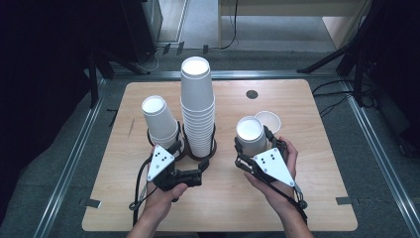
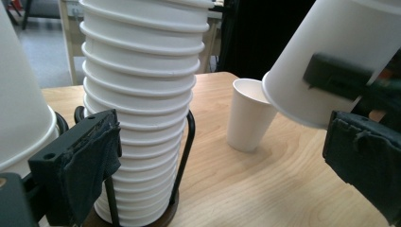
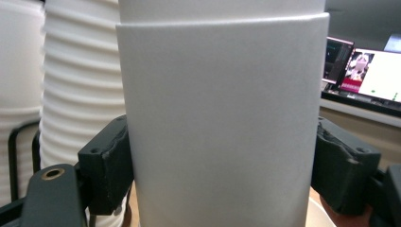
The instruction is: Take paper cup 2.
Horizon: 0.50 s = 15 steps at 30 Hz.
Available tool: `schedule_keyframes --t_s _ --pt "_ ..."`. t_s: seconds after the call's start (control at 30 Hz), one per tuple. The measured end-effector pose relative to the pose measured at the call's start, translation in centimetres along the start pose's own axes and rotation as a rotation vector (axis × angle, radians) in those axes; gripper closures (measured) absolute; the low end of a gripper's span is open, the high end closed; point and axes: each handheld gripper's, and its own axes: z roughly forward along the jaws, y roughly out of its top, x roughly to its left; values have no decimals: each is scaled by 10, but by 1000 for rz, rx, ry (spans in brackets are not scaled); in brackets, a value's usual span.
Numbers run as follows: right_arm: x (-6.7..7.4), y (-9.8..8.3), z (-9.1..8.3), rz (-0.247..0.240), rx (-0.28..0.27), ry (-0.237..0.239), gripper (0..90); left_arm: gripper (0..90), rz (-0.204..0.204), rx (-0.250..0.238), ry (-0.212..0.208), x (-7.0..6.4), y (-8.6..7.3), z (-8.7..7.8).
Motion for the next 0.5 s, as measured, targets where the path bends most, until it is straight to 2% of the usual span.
schedule_keyframes --t_s 0.13,0.27,0.4,0.5 --pt "5 -10 -2 -31 6 5 185 0 1 10 -8 1 -1 -2" --pt "11 -19 -4 -63 8 5 185 0 -15 20 -23 2 -2 -1" --pt "19 -33 -6 -146 6 15 185 0 -19 37 -38 2 -3 -2" --pt "26 -42 -6 -165 19 23 185 0 -26 42 -47 1 -4 -2"
